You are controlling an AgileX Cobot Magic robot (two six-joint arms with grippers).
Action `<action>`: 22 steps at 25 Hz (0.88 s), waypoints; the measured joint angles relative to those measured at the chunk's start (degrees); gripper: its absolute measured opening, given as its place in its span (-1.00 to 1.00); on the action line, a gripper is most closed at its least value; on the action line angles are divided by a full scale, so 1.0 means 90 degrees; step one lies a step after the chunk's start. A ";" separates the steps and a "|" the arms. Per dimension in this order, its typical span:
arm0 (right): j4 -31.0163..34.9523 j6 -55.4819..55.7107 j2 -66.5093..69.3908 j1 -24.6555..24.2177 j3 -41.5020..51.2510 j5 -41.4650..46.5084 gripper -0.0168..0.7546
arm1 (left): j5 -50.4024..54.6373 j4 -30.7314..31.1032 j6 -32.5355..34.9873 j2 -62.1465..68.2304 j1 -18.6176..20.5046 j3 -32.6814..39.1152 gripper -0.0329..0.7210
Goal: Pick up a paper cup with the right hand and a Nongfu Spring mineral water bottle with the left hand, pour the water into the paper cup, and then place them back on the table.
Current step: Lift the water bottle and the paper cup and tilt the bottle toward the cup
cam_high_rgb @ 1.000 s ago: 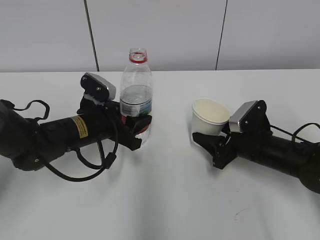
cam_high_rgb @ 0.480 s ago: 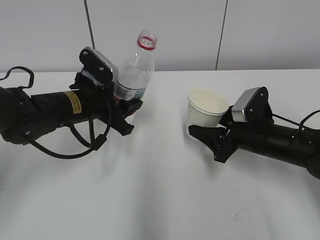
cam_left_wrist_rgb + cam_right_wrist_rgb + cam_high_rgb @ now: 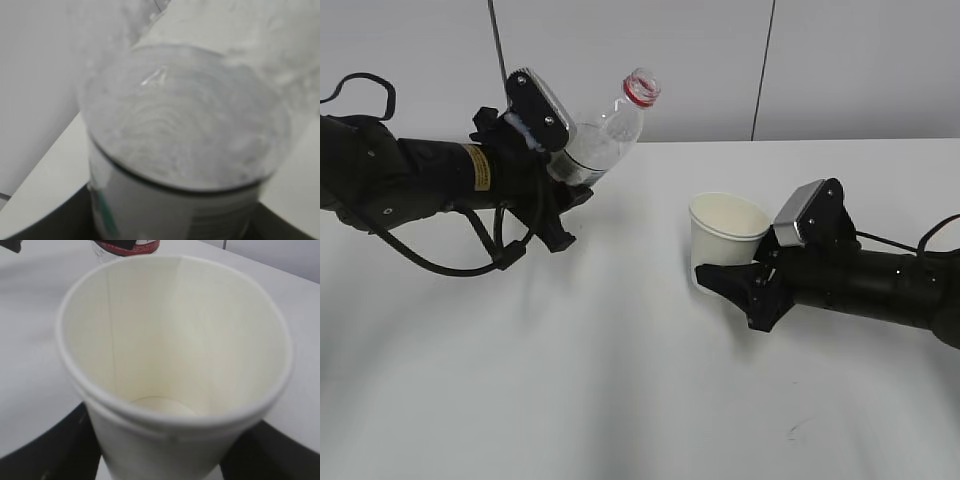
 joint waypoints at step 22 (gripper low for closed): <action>-0.2134 0.1883 0.0000 0.0000 -0.1307 0.0649 0.24 | 0.1005 0.1846 0.0058 0.0000 0.0000 -0.0408 0.00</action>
